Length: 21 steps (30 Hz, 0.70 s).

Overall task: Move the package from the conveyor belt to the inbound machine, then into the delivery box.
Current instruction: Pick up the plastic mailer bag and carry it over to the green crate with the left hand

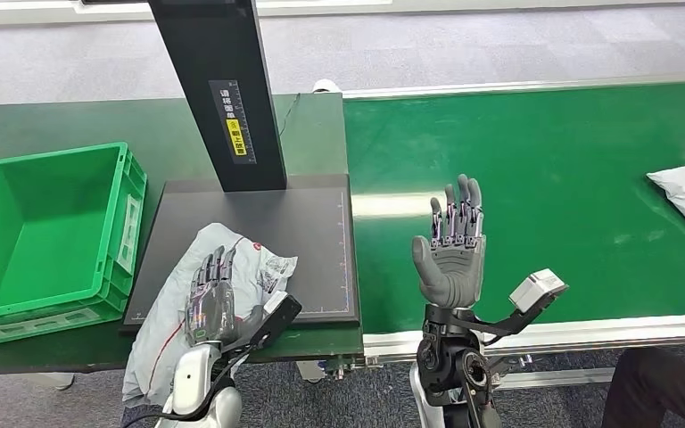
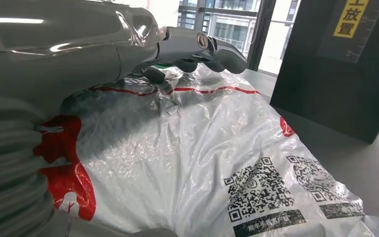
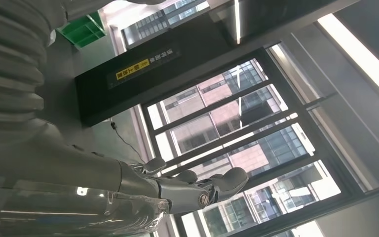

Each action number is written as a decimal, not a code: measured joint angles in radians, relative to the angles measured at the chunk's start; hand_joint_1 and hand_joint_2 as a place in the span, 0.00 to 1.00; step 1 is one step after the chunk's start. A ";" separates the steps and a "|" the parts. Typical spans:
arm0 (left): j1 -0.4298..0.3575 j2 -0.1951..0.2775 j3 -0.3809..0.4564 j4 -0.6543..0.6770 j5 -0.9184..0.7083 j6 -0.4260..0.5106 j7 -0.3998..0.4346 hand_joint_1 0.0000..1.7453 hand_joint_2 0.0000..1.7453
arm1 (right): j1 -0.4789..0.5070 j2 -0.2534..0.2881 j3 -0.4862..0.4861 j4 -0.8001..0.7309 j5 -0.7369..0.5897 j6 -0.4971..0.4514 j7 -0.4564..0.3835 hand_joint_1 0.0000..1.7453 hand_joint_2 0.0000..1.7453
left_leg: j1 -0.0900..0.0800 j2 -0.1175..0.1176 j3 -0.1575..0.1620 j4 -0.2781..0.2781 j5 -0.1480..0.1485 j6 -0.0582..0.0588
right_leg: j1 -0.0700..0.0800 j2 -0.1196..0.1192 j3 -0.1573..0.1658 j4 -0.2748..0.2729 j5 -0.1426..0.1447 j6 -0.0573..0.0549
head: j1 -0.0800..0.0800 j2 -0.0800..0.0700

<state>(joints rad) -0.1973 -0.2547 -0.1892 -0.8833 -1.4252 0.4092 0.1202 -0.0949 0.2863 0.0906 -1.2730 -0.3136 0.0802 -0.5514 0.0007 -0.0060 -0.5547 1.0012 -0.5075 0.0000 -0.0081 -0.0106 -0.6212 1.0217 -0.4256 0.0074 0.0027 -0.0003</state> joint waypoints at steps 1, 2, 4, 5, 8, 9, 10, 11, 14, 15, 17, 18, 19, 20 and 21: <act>-0.008 0.000 0.000 0.010 -0.002 -0.003 0.002 0.00 1.00 | 0.000 0.000 0.000 0.000 0.000 0.002 0.001 0.00 1.00 | 0.000 0.000 0.001 0.000 0.000 0.001 | 0.000 0.000 0.001 0.000 0.000 0.000 | 0.000 0.000; -0.014 0.000 0.000 0.018 -0.004 -0.004 0.003 0.00 1.00 | 0.000 0.000 0.000 0.000 0.001 0.002 0.001 0.00 1.00 | 0.000 0.000 0.002 0.000 -0.001 0.001 | 0.000 -0.001 0.002 0.000 0.000 0.000 | 0.000 0.000; -0.023 0.001 0.000 0.032 -0.006 -0.006 0.005 0.00 1.00 | 0.000 0.000 0.000 0.000 0.001 0.004 0.003 0.00 1.00 | 0.000 0.000 0.004 0.000 -0.001 0.002 | -0.001 -0.001 0.005 0.000 -0.001 0.001 | 0.000 0.000; -0.027 0.001 0.000 0.037 -0.006 -0.007 0.005 0.00 1.00 | 0.000 0.000 0.000 0.000 0.001 0.004 0.003 0.00 1.00 | 0.000 0.000 0.005 0.000 -0.001 0.002 | -0.001 -0.001 0.006 0.000 -0.001 0.001 | 0.000 0.000; -0.033 0.001 0.000 0.048 -0.007 -0.009 0.006 0.00 1.00 | 0.000 0.000 0.000 0.000 0.001 0.005 0.004 0.00 1.00 | 0.000 -0.001 0.009 0.000 -0.001 0.002 | -0.001 -0.001 0.010 0.000 -0.001 0.001 | 0.000 0.000; -0.035 0.001 0.000 0.050 -0.008 -0.010 0.007 0.00 1.00 | 0.000 0.000 0.000 0.000 0.001 0.005 0.004 0.00 1.00 | 0.000 -0.001 0.011 0.000 -0.001 0.002 | -0.001 -0.001 0.011 0.000 -0.001 0.001 | 0.000 0.000; -0.037 0.001 0.000 0.053 -0.009 -0.011 0.007 0.00 1.00 | -0.001 0.000 0.000 0.000 0.001 0.005 0.005 0.00 1.00 | 0.000 -0.001 0.012 0.000 -0.001 0.002 | -0.001 -0.002 0.012 0.000 -0.001 0.001 | 0.000 0.000; -0.038 0.001 0.000 0.056 -0.010 -0.012 0.008 0.00 1.00 | -0.001 0.000 0.000 0.000 0.001 0.005 0.006 0.00 1.00 | 0.000 -0.001 0.013 0.000 -0.002 0.002 | -0.001 -0.002 0.014 0.000 -0.001 0.001 | 0.000 0.000; -0.041 0.001 0.001 0.061 -0.015 -0.013 0.008 0.50 1.00 | -0.004 0.000 0.000 0.000 0.001 0.007 0.008 0.00 1.00 | 0.000 -0.001 0.017 0.000 -0.003 0.002 | -0.001 -0.002 0.017 0.000 -0.002 0.001 | 0.000 0.000; -0.040 0.001 0.001 0.062 -0.016 -0.013 0.007 0.75 1.00 | -0.005 0.001 0.001 0.000 0.001 0.007 0.008 0.00 1.00 | 0.000 -0.001 0.018 0.000 -0.003 0.002 | -0.001 -0.002 0.018 0.000 -0.003 0.001 | 0.000 0.000; -0.039 0.000 0.001 0.063 -0.020 -0.012 0.004 1.00 1.00 | -0.006 0.002 0.001 -0.002 0.001 0.008 0.009 0.00 1.00 | 0.000 -0.001 0.019 0.000 -0.004 0.002 | -0.001 -0.001 0.018 0.000 -0.004 0.001 | 0.000 0.000; -0.038 -0.001 0.001 0.063 -0.022 -0.012 0.002 1.00 1.00 | -0.006 0.004 0.001 -0.003 0.001 0.008 0.010 0.00 1.00 | 0.000 0.000 0.018 0.000 -0.003 0.002 | -0.001 -0.001 0.018 0.000 -0.004 0.001 | 0.000 0.000; -0.037 -0.002 0.001 0.063 -0.023 -0.012 0.001 1.00 1.00 | -0.006 0.005 0.001 -0.004 0.001 0.008 0.011 0.00 1.00 | 0.000 0.000 0.018 0.000 -0.003 0.001 | -0.001 -0.001 0.017 0.000 -0.003 0.000 | 0.000 0.000; -0.036 -0.003 0.002 0.063 -0.026 -0.013 0.001 1.00 1.00 | -0.006 0.007 0.001 -0.007 0.001 0.008 0.011 0.00 1.00 | 0.000 0.000 0.018 0.000 -0.003 0.001 | -0.001 -0.001 0.017 0.000 -0.003 0.000 | 0.000 0.000; -0.035 -0.004 0.002 0.063 -0.028 -0.014 0.001 1.00 1.00 | -0.005 0.008 0.001 -0.010 0.001 0.008 0.012 0.00 1.00 | 0.000 0.000 0.017 0.000 -0.002 0.001 | -0.001 -0.001 0.016 0.000 -0.003 0.000 | 0.000 0.000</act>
<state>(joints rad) -0.2326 -0.2585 -0.1873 -0.8202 -1.4529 0.3954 0.1208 -0.1000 0.2942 0.0919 -1.2827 -0.3130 0.0879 -0.5393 0.0004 -0.0062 -0.5373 1.0011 -0.5099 0.0006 -0.0087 -0.0116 -0.6047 1.0218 -0.4284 0.0075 0.0027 -0.0002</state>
